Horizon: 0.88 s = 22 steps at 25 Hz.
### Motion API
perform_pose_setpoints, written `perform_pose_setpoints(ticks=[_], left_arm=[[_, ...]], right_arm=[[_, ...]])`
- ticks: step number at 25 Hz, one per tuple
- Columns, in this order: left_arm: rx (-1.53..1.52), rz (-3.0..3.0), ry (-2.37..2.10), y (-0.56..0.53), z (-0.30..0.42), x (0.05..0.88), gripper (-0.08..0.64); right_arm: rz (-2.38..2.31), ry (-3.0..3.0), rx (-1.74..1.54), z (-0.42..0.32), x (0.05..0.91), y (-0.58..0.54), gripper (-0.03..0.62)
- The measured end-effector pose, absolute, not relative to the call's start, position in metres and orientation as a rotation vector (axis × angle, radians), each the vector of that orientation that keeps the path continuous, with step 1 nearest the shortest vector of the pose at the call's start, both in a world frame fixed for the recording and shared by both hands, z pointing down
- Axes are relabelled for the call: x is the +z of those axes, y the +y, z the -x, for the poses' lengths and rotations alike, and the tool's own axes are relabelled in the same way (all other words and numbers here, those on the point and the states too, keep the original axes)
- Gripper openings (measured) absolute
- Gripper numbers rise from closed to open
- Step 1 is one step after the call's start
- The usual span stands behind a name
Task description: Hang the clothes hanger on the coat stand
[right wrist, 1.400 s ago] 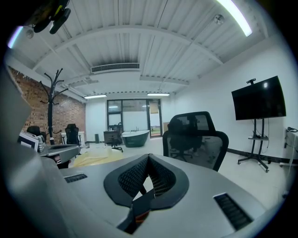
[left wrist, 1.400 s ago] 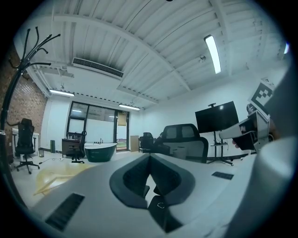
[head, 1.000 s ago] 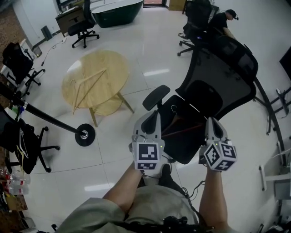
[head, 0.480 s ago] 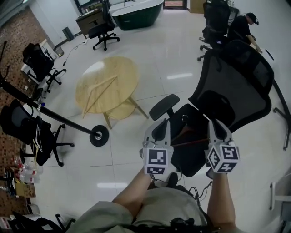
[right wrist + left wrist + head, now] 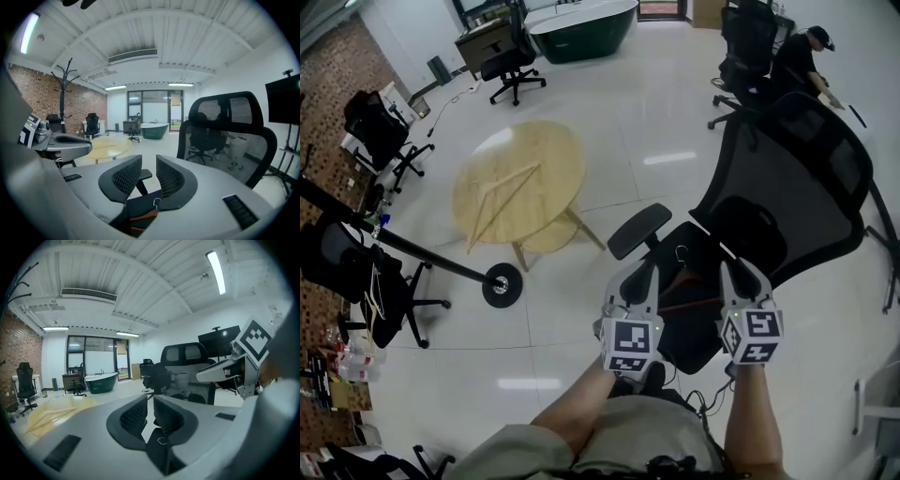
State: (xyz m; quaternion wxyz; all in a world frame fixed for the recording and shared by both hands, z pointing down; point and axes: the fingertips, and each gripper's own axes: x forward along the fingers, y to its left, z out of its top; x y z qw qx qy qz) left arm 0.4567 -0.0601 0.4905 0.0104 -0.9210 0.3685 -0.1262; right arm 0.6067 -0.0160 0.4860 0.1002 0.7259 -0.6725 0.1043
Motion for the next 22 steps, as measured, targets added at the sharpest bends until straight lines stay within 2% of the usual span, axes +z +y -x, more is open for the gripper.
perform_pose_setpoints(ticks=[2,4,11,14,22], left_arm=[[-0.44,2.877,1.148,-0.072,-0.453,0.505,0.018],[-0.455,2.889,1.146,-0.085,-0.452,0.516,0.018],[-0.494,2.982,1.137,-0.117,-0.491,0.555,0.018],[-0.516,2.987,1.178,-0.134,-0.517,0.568,0.044],[-0.611,2.966,1.282,-0.19,-0.574,0.632,0.049]], right_arm=[[-2.112,-1.932,0.301,-0.603,0.498,-0.024,0.087],[-2.086,-1.877,0.288,-0.603,0.507,-0.032,0.107],[-1.974,-1.782,0.291,-0.632,0.551,-0.059,0.107],[-1.896,-1.791,0.318,-0.651,0.575,-0.078,0.107],[-1.656,-1.763,0.344,-0.708,0.68,-0.123,0.13]])
